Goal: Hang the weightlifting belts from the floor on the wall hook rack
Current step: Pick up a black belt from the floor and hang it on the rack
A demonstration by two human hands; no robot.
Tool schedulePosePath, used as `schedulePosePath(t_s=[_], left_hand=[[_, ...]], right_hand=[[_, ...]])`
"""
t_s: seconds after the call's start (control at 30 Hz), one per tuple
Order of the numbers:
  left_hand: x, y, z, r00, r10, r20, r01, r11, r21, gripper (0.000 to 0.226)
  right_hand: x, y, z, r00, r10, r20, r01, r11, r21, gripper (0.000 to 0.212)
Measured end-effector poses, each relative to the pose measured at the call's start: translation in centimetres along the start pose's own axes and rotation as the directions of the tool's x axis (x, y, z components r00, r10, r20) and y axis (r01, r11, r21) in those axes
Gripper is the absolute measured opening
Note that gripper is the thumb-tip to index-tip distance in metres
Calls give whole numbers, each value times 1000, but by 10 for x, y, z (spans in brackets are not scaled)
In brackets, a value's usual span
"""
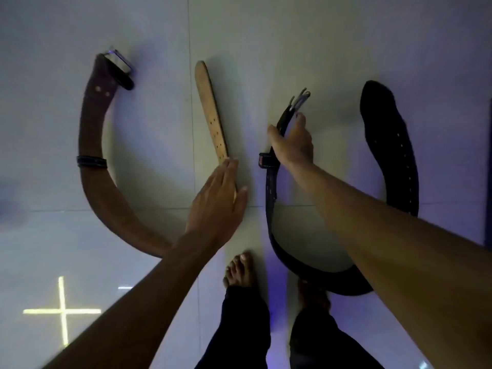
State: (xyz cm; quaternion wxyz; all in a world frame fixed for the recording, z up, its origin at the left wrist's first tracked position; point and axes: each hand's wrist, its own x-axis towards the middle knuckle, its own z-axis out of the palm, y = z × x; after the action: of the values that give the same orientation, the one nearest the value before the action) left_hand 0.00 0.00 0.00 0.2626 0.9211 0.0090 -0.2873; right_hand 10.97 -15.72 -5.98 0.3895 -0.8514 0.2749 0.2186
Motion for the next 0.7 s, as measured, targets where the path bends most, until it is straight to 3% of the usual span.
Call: schedulePosePath(t_s=[0.17,0.43,0.5,0.6,0.7], left_hand=[[-9,-4,-9,996,-89,-17,85,984,-158,60],[-60,105,-152,983,-118,-143,53,919,-391,64],[-73,140,-189,984,-139,-112,70,877,-476,66],[-102,196,-254,992,-79,-93,23,869,-494,46],[-138,246,-320,985,10,-172,-108,817,-567,20]], right_hand=[[1,-5,-13,999,43,31,-47,991,122,36],[-146,-74,-160,969,-145,201,82,953,293,39],[-179,-99,-201,950,-204,235,124,941,316,37],[-231,-152,-272,926,-288,246,191,916,353,44],[-282,-202,-343,913,-330,242,222,896,385,46]])
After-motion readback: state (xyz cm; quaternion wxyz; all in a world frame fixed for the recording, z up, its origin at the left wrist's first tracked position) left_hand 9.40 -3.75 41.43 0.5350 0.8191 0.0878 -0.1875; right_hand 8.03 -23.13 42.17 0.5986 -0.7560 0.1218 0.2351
